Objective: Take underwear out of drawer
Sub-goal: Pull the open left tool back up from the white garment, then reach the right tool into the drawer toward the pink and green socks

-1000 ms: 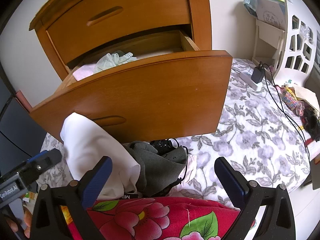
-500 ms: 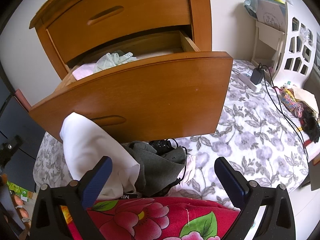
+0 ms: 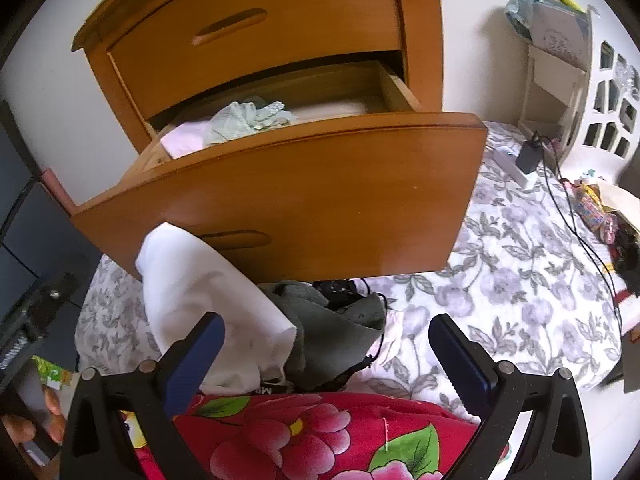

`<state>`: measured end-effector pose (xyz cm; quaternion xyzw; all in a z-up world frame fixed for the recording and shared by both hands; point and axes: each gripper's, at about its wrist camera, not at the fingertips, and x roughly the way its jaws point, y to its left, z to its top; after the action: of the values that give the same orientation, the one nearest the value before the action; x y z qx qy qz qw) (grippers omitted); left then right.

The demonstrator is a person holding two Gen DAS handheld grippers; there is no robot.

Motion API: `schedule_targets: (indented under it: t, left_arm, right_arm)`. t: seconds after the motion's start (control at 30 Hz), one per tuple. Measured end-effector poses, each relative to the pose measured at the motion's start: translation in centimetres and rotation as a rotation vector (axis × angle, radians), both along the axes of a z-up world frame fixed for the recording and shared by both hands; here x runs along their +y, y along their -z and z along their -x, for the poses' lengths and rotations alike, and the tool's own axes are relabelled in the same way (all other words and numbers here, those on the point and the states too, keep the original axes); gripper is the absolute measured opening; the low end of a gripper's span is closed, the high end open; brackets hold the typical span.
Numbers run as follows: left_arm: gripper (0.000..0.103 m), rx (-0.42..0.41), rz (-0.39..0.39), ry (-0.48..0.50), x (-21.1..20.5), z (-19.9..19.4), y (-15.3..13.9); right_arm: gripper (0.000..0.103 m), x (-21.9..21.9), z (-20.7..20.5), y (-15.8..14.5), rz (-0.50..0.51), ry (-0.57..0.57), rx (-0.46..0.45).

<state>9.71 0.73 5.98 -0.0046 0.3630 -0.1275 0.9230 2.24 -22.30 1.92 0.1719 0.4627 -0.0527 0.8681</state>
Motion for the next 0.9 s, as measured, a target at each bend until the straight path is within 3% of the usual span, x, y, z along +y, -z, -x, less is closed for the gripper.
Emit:
schedule_targets:
  t: [0.27, 0.9]
  left_arm:
    - [0.102, 0.008, -0.029, 0.017, -0.7, -0.9, 0.2]
    - [0.102, -0.012, -0.057, -0.012, -0.9, -0.9, 0.6]
  right_arm:
    - [0.103, -0.5, -0.7, -1.9, -0.033, -0.044, -0.080]
    - [0.103, -0.6, -5.4, -9.2, 0.095, -0.136, -0.148]
